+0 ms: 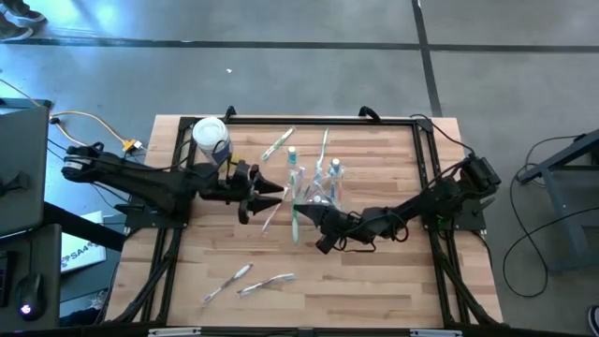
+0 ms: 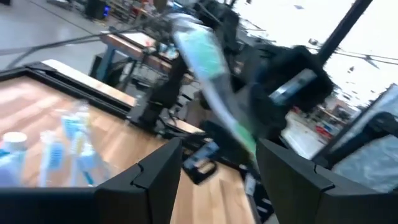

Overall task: Pick & Place toothbrushing station
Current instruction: Put the right green toothbrush into the left section of the transparent organizer

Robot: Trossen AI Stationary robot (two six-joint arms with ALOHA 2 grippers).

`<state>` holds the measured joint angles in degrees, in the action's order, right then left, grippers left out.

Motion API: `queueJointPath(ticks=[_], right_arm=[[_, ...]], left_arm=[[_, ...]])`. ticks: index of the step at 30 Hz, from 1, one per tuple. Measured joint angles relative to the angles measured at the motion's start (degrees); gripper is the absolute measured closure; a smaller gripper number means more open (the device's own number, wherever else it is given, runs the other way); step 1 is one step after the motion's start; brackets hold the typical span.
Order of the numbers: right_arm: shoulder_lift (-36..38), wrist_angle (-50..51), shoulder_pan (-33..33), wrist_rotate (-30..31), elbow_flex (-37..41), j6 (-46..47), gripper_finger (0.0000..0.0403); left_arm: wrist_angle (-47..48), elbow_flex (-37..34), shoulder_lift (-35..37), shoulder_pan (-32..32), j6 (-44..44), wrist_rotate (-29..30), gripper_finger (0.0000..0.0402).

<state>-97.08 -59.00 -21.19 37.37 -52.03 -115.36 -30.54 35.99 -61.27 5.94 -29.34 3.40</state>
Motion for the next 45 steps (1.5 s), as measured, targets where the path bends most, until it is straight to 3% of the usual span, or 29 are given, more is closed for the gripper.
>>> queueJointPath(ticks=[7,14,24,45], right_arm=[[0.0,0.07,1.12,0.2,0.0,0.11,0.0398],[0.02,0.12,1.1,0.19,0.0,1.21,0.0398],[0.07,0.51,1.1,1.83,0.0,1.76,0.0398],[0.13,2.31,-0.19,4.49,-0.04,1.73,0.0398]], left_arm=[[-4.41,0.0,-1.8,-3.49,-1.56,-5.74,0.0194],[-10.1,0.08,-4.31,-3.48,0.4,-5.53,0.0194],[-10.11,6.47,-12.95,-3.81,2.62,-10.62,0.0194],[-9.92,7.5,-13.62,-4.18,9.89,-6.8,0.0198]])
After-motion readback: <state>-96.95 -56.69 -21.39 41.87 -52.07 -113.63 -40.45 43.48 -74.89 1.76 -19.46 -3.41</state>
